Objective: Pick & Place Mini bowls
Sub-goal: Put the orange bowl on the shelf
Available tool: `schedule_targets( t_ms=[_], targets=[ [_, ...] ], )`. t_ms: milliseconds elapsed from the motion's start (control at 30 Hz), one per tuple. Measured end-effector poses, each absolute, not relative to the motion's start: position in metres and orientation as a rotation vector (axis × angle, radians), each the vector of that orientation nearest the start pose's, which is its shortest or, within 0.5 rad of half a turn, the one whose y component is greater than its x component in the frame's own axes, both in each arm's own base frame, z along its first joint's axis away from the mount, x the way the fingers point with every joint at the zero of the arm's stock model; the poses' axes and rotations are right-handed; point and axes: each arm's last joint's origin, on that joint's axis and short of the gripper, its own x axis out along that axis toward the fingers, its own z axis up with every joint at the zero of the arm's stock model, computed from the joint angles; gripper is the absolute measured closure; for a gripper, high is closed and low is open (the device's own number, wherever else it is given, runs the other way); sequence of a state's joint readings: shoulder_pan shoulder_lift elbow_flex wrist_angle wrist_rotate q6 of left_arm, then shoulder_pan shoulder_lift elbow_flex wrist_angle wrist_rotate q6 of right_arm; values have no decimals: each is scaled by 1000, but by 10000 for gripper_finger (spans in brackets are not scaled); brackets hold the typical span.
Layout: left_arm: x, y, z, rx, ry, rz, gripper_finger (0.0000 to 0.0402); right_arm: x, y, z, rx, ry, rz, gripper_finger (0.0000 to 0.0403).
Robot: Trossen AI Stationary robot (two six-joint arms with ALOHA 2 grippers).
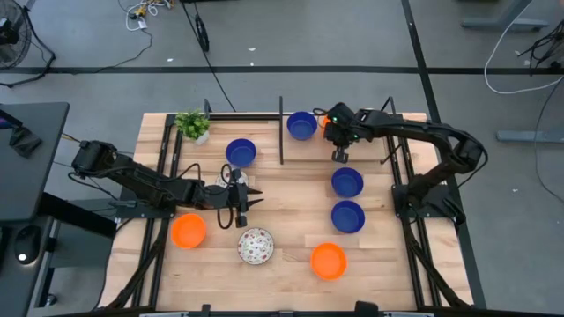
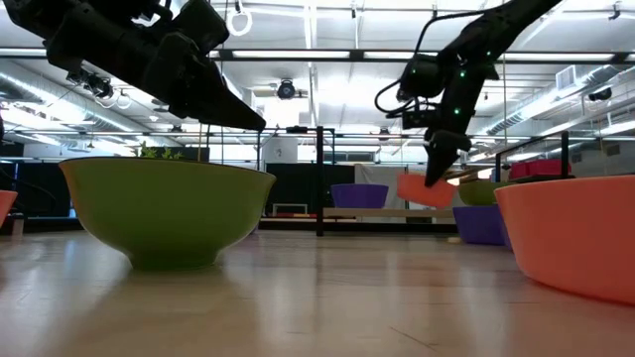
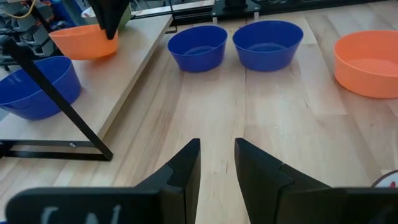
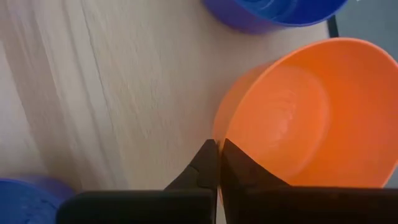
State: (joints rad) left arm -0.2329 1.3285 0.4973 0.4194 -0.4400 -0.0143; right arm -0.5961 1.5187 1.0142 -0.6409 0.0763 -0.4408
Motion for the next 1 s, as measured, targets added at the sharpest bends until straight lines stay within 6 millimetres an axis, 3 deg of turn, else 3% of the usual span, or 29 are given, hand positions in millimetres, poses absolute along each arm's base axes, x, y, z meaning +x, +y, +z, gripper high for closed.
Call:
schedule_targets(
  t_ms=[333, 600, 1000],
  targets=[
    [248, -46, 182, 122, 388, 206, 299, 236, -179, 210, -87, 1209, -391, 390],
    [248, -46, 182, 122, 388, 207, 299, 236, -179, 210, -81, 1206, -385, 385],
    [248, -46, 182, 122, 388, 207, 299, 236, -179, 211, -85, 1204, -393, 340]
  ],
)
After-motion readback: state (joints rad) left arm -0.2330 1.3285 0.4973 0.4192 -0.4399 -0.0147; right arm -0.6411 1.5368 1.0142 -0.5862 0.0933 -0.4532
